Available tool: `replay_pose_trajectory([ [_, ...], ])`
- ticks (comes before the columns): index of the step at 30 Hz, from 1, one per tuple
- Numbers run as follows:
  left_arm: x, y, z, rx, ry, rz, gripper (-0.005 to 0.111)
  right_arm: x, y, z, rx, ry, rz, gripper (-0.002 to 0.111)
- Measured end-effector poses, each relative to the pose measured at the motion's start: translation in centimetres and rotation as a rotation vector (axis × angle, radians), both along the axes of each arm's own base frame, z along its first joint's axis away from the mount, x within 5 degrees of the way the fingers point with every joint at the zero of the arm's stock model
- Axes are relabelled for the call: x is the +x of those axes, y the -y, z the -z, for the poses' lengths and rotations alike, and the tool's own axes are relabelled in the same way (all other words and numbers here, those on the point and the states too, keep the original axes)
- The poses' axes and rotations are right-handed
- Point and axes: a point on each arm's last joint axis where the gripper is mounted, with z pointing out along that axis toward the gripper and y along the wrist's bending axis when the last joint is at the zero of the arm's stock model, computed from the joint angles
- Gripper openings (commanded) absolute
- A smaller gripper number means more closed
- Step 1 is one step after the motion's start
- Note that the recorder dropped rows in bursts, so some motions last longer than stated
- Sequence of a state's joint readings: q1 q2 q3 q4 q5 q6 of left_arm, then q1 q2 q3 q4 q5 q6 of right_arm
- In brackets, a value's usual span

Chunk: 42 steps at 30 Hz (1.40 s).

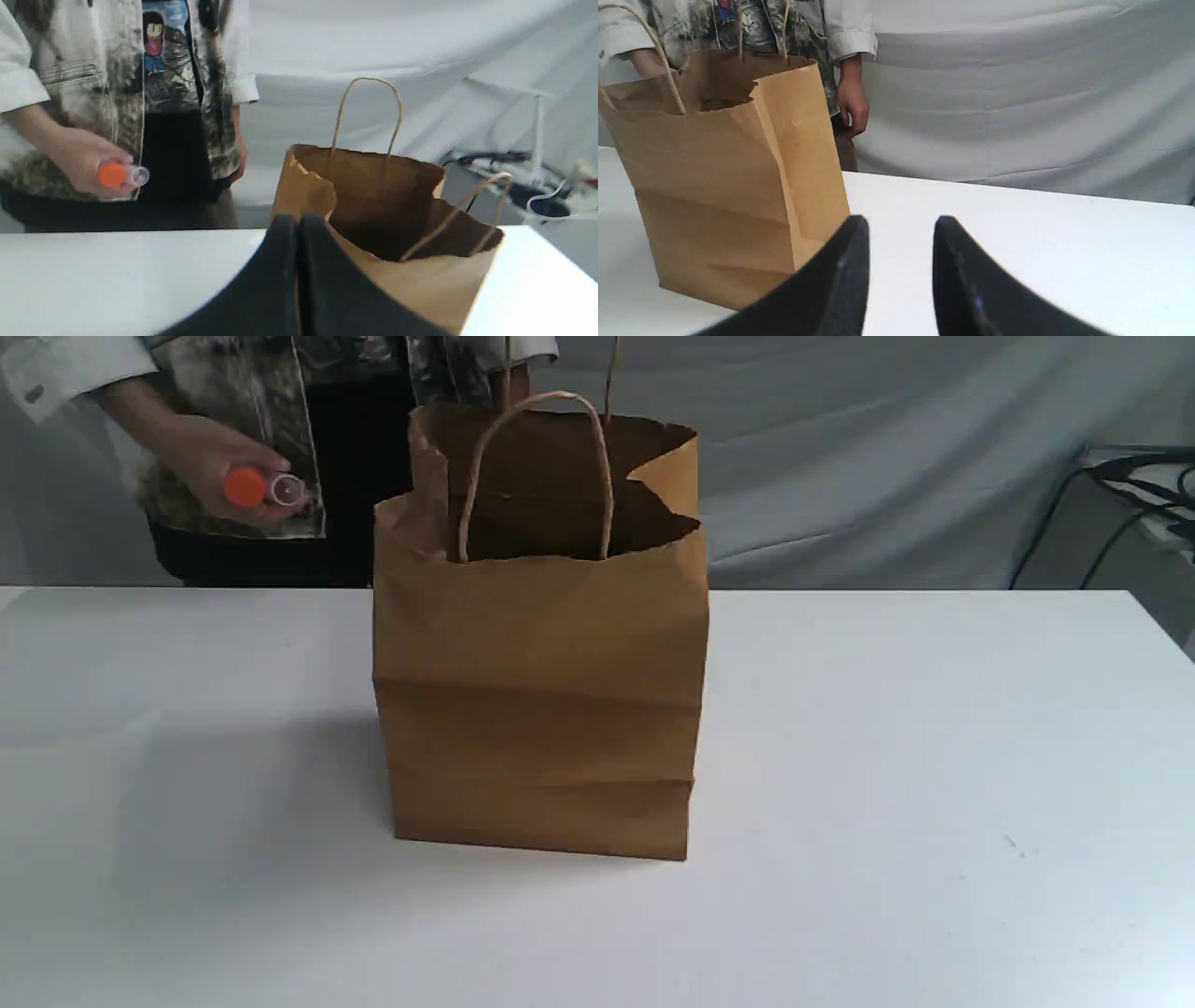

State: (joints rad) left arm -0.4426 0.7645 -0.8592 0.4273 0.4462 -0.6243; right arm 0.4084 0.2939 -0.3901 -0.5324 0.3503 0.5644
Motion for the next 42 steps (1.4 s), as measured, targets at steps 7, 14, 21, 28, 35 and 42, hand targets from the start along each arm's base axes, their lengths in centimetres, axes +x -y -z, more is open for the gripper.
replay_pose_trajectory([
  [7, 11.2, 5.1, -4.2, 0.155, -0.37, -0.011, 0.014, 0.0, 0.0, 0.0, 0.0, 0.0, 0.0, 0.025],
  [14, 18.7, 6.2, -4.9, 0.018, -0.632, 0.048, 0.027, 0.0, 0.0, 0.0, -0.002, 0.001, 0.0, 0.025],
  [21, 23.7, 4.8, -5.0, -0.307, -0.637, 0.325, 0.04, 0.0, 0.0, 0.0, -0.004, 0.001, 0.0, 0.025],
  [28, 25.1, 6.3, -6.2, 0.121, -0.122, 0.602, 0.034, 0.0, 0.0, 0.0, -0.004, 0.001, 0.0, 0.025],
  [35, 25.7, 8.9, -7.5, 0.633, 0.307, 0.581, 0.028, 0.0, 0.0, 0.0, -0.004, 0.0, 0.0, 0.025],
  [42, 26.1, 8.2, -7.1, 0.461, 0.143, 0.456, 0.005, 0.0, 0.0, 0.0, -0.004, 0.0, 0.0, 0.025],
])
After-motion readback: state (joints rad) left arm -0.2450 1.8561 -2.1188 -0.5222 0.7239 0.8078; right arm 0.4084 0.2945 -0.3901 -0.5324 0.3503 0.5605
